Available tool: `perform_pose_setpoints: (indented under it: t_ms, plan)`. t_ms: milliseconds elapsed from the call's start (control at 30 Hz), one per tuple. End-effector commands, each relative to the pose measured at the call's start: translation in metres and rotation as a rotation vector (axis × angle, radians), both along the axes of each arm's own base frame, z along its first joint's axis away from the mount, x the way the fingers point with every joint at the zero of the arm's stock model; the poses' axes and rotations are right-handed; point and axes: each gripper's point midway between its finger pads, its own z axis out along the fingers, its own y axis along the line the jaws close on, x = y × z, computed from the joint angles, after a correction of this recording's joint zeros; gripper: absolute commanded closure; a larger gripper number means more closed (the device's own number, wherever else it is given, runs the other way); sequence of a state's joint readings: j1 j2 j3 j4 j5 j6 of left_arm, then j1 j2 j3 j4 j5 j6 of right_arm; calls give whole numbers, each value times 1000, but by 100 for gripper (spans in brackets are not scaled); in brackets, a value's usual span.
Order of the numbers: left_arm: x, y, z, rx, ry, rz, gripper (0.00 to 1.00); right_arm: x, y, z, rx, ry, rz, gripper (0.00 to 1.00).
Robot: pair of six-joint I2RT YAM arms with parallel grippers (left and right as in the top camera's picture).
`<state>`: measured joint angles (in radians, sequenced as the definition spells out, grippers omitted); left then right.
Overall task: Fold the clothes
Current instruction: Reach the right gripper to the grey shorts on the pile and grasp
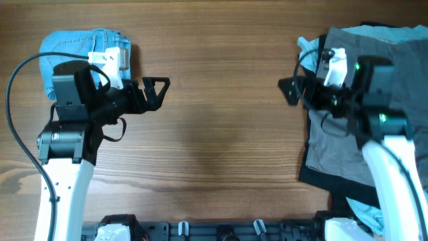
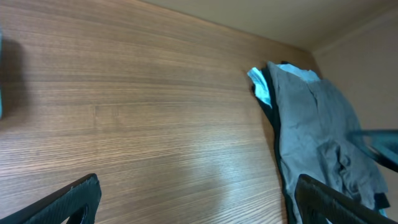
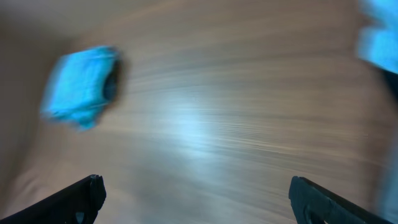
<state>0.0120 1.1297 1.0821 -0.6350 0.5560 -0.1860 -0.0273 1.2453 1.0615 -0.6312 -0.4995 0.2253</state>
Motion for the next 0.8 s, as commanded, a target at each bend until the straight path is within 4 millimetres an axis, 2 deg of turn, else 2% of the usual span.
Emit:
perform_pose_setpoints:
  t_ms: [0,67,100,133,167,267,333,400,433,567,667,700,767]
  plan:
    - [-1,-8,12,-24,-23,-37,0,46,-78,-49,-248,140,-317,0]
    - [-1,-8,12,-20,-26,-40,0,59,-90,-70,-285,192,-345,1]
    - [-1,-8,11,-11,-32,-48,0,66,-97,-86,-300,228,-358,7]
    - [-1,-8,11,-7,-32,-50,0,72,-101,-101,-308,255,-367,19]
    - [-1,-8,10,-7,-30,-50,0,75,-106,-115,-308,281,-380,25]
    - [-1,-8,8,-7,-20,-50,0,79,-117,-157,-325,361,-408,32]
    - [-1,-8,6,-7,-13,-50,0,79,-119,-173,-332,387,-400,34]
    - [0,-8,5,-7,-8,-50,0,81,-121,-178,-344,391,-408,41]
    - [1,-8,3,-8,-5,-50,0,82,-123,-179,-354,390,-416,41]
    - [3,-8,-1,-9,11,-50,0,78,-136,-191,-421,416,-451,62]
    - [3,-9,-2,-9,12,-53,1,73,-143,-194,-443,439,-468,92]
    - [3,-9,-2,-8,12,-53,1,72,-146,-193,-440,439,-476,96]
    - [3,-9,-2,-8,12,-52,0,71,-153,-186,-435,434,-494,96]
